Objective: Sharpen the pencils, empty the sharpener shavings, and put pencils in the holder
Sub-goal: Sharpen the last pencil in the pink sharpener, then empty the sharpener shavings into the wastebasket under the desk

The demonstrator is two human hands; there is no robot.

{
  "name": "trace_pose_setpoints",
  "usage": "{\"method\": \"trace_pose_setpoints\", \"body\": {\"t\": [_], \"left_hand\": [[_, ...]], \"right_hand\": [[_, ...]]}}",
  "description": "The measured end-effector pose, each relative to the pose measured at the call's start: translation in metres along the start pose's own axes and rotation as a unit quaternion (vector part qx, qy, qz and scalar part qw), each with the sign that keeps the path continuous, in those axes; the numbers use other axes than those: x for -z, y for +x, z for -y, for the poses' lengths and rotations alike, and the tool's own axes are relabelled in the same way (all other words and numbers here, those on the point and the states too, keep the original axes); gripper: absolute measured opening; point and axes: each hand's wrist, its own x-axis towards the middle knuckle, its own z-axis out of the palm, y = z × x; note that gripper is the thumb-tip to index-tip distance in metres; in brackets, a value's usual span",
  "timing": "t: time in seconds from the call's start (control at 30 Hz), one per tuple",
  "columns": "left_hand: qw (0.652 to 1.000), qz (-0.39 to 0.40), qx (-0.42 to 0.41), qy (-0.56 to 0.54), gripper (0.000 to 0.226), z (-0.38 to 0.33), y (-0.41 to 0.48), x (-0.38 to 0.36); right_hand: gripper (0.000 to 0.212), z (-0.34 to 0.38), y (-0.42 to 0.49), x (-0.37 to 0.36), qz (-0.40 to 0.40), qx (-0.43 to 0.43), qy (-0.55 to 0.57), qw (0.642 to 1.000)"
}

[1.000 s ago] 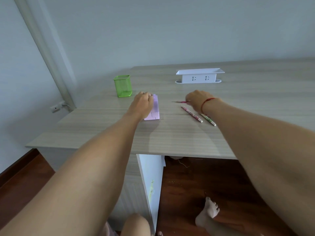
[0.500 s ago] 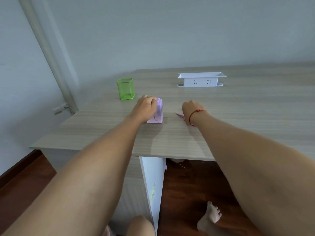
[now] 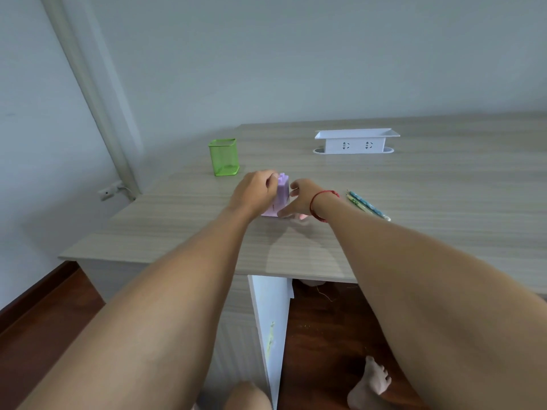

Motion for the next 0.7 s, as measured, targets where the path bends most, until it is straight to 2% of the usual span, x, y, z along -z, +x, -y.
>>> {"method": "trace_pose_setpoints", "body": {"t": [0.1, 0.17, 0.5, 0.7], "left_hand": [[1.000, -0.006, -0.006, 0.019, 0.033, -0.002, -0.002, 0.004], [1.000, -0.008, -0.003, 0.021, 0.033, -0.004, -0.003, 0.005], [1.000, -0.008, 0.022, -0.002, 0.034, -0.003, -0.004, 0.002], [0.999, 0.005, 0.036, -0.010, 0.039, -0.004, -0.004, 0.003]], "right_hand": [[0.025, 0.002, 0.004, -0.011, -0.006, 0.020, 0.012, 1.000], [0.018, 0.000, 0.006, -0.014, -0.009, 0.022, 0.016, 1.000], [0.022, -0.008, 0.005, -0.006, 0.000, 0.008, 0.053, 0.999], [0.053, -0.017, 0.000, 0.012, 0.016, -0.054, 0.029, 0.998]]}}
